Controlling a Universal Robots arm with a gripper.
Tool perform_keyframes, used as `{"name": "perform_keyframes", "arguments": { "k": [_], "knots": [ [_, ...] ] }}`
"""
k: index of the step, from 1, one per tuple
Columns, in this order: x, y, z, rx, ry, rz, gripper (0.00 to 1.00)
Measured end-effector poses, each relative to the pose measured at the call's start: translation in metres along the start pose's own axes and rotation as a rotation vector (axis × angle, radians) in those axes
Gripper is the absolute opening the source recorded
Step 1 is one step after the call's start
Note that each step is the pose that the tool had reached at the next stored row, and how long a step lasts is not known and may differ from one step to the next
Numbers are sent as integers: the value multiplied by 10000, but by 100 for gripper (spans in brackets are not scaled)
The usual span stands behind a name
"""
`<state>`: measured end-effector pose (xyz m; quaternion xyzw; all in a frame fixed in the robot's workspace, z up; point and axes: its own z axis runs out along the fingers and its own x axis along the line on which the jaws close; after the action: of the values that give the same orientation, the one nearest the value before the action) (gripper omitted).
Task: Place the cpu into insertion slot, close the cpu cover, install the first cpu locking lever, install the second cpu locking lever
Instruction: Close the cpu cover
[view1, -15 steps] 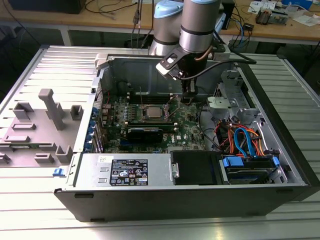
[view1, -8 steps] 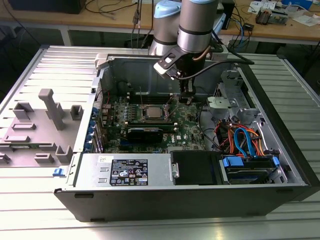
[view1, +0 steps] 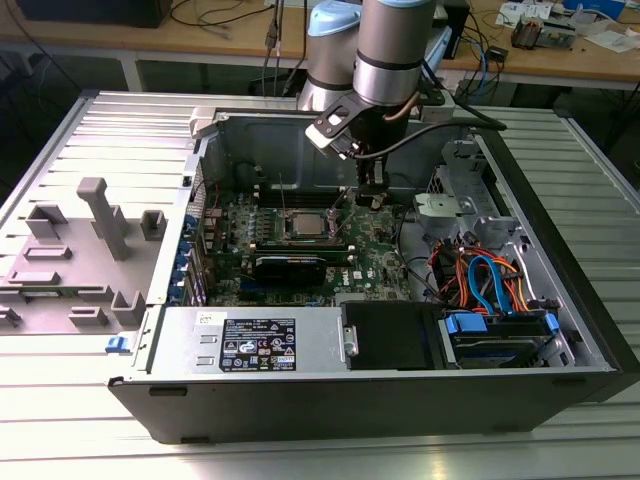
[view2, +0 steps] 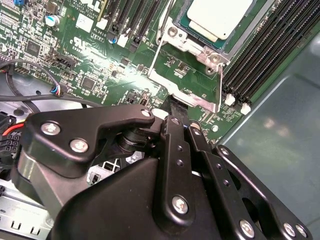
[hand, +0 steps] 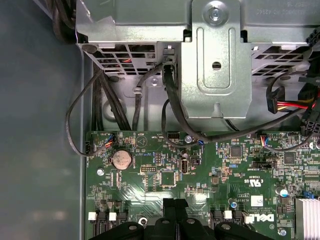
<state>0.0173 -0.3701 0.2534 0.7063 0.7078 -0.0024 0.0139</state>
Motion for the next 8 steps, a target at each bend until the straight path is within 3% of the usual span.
{"name": "perform_keyframes", "arguments": {
  "k": [8],
  "knots": [
    [0,-2,0,0,1,0,11]
  ]
}}
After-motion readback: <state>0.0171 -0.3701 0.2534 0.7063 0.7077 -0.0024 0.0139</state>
